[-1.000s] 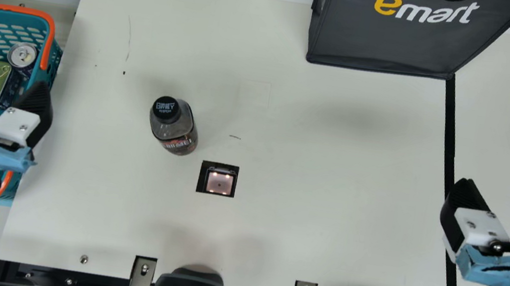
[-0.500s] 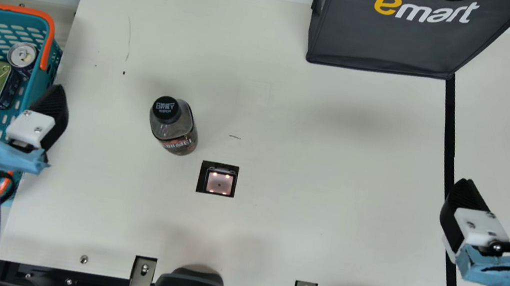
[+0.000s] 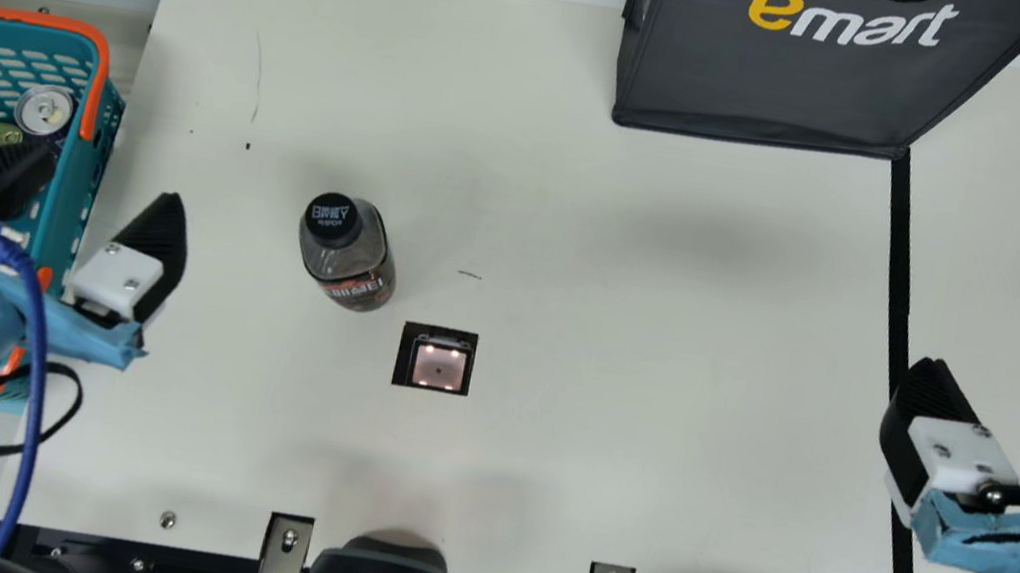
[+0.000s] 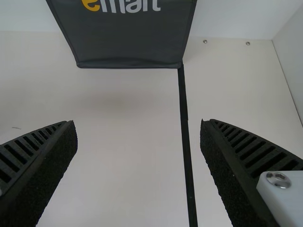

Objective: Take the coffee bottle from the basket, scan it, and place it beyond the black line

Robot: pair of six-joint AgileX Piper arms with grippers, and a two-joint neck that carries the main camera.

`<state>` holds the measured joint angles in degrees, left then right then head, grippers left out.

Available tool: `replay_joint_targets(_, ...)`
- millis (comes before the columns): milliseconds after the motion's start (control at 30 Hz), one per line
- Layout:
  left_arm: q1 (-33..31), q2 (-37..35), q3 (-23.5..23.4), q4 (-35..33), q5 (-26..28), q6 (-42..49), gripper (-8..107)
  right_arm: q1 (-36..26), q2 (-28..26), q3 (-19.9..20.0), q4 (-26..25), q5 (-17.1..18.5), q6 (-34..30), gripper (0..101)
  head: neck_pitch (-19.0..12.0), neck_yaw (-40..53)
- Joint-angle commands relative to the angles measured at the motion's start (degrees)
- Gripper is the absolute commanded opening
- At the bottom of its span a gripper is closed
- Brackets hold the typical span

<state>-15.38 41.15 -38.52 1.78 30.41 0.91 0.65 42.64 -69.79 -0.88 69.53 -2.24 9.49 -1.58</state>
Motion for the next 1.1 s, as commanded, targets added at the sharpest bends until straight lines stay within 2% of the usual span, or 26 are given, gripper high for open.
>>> replay_joint_targets(0,-1.65,0.77,0.21,1.56,-0.88,-1.98,90,0.0,0.0,0.0,0.0,0.0,0.0,91,-1.57,0.0)
replay_joint_targets(467,-11.23,8.3,-0.49,14.17,-5.96,-17.86,90,0.0,0.0,0.0,0.0,0.0,0.0,91,-1.57,0.0)
replay_joint_targets(1067,-21.85,13.31,-2.77,31.65,-4.14,-41.05,90,0.0,0.0,0.0,0.0,-0.02,0.0,91,-1.57,0.0)
